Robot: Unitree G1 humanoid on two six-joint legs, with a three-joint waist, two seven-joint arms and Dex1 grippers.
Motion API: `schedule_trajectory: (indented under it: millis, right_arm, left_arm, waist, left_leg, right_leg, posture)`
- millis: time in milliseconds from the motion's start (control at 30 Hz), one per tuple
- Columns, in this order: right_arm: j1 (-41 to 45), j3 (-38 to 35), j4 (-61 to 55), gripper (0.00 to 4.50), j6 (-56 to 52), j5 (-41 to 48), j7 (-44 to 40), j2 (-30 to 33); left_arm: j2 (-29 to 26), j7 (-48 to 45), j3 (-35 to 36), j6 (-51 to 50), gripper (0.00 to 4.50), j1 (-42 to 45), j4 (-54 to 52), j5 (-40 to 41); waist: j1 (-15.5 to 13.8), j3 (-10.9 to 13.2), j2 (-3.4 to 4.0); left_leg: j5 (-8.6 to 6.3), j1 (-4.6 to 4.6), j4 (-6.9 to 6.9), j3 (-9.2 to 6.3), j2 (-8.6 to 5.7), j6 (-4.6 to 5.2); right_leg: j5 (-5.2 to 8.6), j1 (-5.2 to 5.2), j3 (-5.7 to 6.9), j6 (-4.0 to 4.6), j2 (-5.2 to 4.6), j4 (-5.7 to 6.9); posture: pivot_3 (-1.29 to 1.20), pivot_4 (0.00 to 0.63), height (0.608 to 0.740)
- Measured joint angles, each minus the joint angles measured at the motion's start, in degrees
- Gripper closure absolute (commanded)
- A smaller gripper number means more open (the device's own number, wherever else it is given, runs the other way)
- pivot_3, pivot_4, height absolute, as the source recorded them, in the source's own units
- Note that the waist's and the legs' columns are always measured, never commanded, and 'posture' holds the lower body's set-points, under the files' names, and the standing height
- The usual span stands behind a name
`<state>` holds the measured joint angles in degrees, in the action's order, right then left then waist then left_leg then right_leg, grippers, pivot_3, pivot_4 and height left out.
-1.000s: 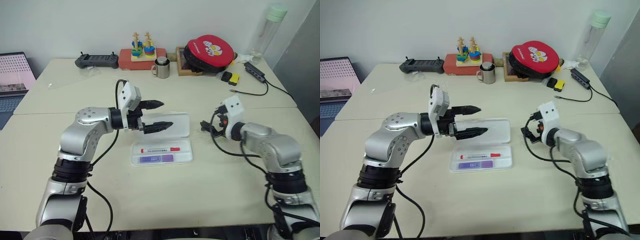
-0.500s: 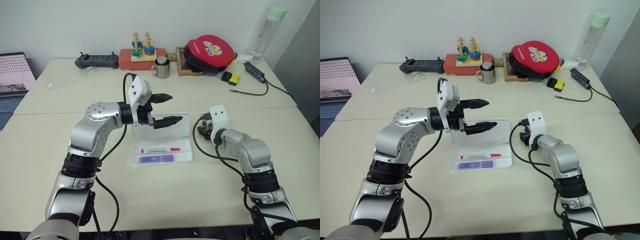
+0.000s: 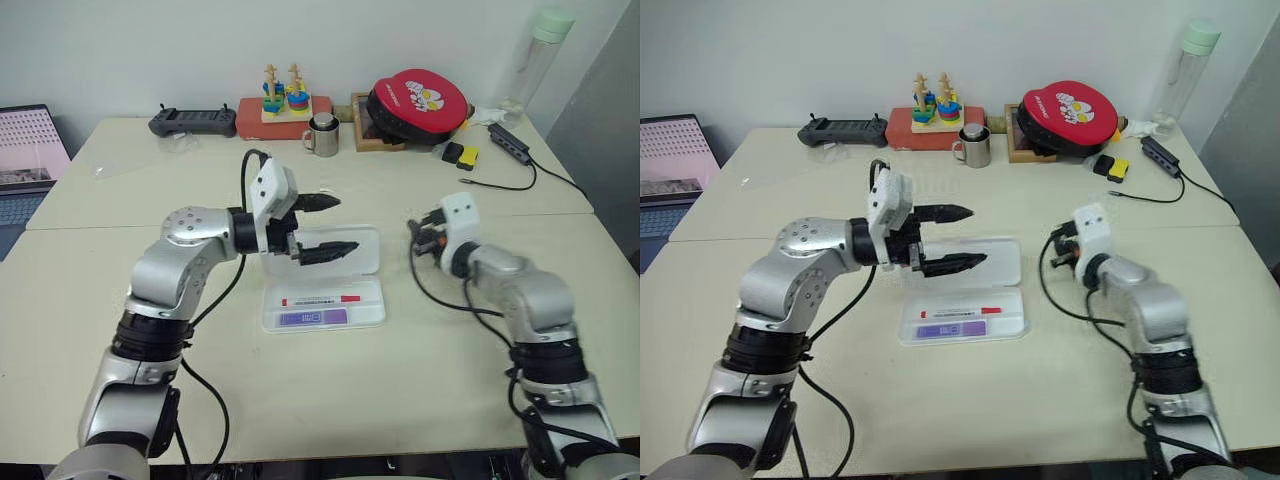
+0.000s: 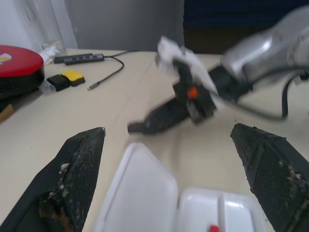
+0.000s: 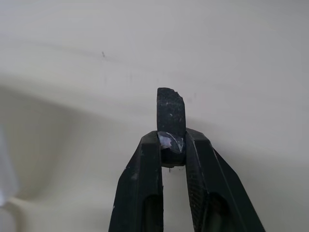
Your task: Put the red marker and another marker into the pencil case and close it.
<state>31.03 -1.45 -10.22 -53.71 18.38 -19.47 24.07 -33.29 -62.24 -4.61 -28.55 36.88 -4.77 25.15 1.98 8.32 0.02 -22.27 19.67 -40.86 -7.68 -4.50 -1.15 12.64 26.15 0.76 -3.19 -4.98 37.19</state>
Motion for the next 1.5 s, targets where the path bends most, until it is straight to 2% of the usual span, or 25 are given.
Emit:
schedule_trajectory:
  millis: [133, 233, 333, 500, 633, 1100, 1167, 1233, 1500]
  right_arm:
    - [-1.62, -1.45, -9.67, 4.21, 3.38, 9.16, -17.65, 9.61]
    - [-3.69, 3.54, -14.70, 4.21, 3.45, 13.66, -28.35, 13.72]
    - [-3.43, 10.48, -14.10, 4.21, 4.64, 12.30, -32.30, 14.44]
    - [-1.98, 18.54, -10.52, 4.21, 7.41, 7.29, -34.57, 15.17]
    - [-1.94, 21.70, -8.61, 4.21, 9.54, 4.61, -35.99, 15.35]
    - [-2.90, 24.17, -5.51, 4.21, 11.82, -0.32, -37.49, 14.30]
    - [-2.90, 24.19, -4.92, 3.50, 11.85, -0.94, -37.47, 13.91]
    - [-2.90, 24.18, -4.54, 3.15, 11.84, -1.38, -37.39, 13.62]
    - [-2.86, 23.67, -4.29, 1.24, 11.63, -1.28, -36.90, 12.02]
  left_arm:
    - [-6.54, -4.42, 0.34, -0.91, 0.00, -2.82, -0.87, 0.71]
    - [-11.98, -8.27, 0.48, -1.14, 0.00, -5.64, -1.33, 0.75]
    - [-13.55, -10.10, 0.48, -1.00, 0.00, -7.08, -1.98, 0.88]
    - [-15.42, -11.06, 1.10, -2.33, 0.00, -9.06, -5.31, 2.24]
    - [-15.62, -10.85, 1.20, -2.66, 0.00, -9.35, -6.63, 2.80]
    - [-15.58, -7.69, 2.54, -4.37, 0.00, -10.67, -9.10, 4.02]
    - [-15.42, -7.17, 2.54, -4.69, 0.00, -10.67, -9.16, 4.03]
    - [-15.36, -7.09, 2.54, -4.78, 0.00, -10.66, -9.27, 4.06]
    - [-15.32, -7.01, 2.54, -4.96, 0.00, -10.68, -9.38, 4.08]
  waist:
    - [-0.03, 0.01, 0.01]
    - [0.12, 0.02, 0.00]
    - [-0.14, 0.02, 0.00]
    - [-0.45, 0.03, -0.03]
    - [-0.32, 0.03, -0.02]
    - [-0.33, 0.03, -0.03]
    - [-0.34, 0.03, -0.03]
    - [-0.33, 0.03, -0.03]
    - [-0.33, 0.03, -0.03]
  left_leg:
    - [0.00, -0.01, 0.08, -0.04, 0.06, 0.00]
    - [0.00, -0.05, 0.08, 0.01, 0.06, 0.00]
    - [0.00, -0.04, 0.00, 0.03, 0.04, 0.01]
    - [0.00, 0.01, 0.00, -0.07, 0.01, 0.00]
    - [0.00, 0.02, 0.01, -0.04, 0.03, 0.00]
    - [0.00, 0.02, 0.01, -0.05, 0.02, 0.00]
    - [0.00, 0.02, 0.01, -0.06, 0.02, 0.00]
    - [0.00, 0.02, 0.01, -0.05, 0.03, 0.00]
    - [0.00, 0.02, 0.01, -0.05, 0.02, 0.00]
  right_leg:
    - [0.00, -0.02, 0.02, 0.00, 0.04, -0.07]
    - [0.00, -0.05, 0.03, 0.00, 0.05, -0.08]
    - [-0.01, -0.07, 0.03, -0.03, 0.05, -0.06]
    - [-0.01, -0.06, 0.05, -0.02, 0.01, -0.09]
    - [-0.01, -0.04, 0.06, -0.02, 0.00, -0.10]
    - [-0.01, -0.04, 0.06, -0.02, 0.01, -0.10]
    - [-0.01, -0.04, 0.05, -0.02, 0.01, -0.10]
    - [-0.01, -0.04, 0.05, -0.02, 0.01, -0.10]
    - [-0.01, -0.04, 0.05, -0.02, 0.01, -0.10]
  posture:
    - [0.00, 0.150, 0.740]
    - [0.00, 0.150, 0.740]
    - [0.00, 0.150, 0.740]
    - [0.00, 0.150, 0.740]
    - [0.00, 0.150, 0.740]
    - [0.00, 0.150, 0.740]
    - [0.00, 0.150, 0.740]
    - [0.00, 0.150, 0.740]
    - [0.00, 0.150, 0.740]
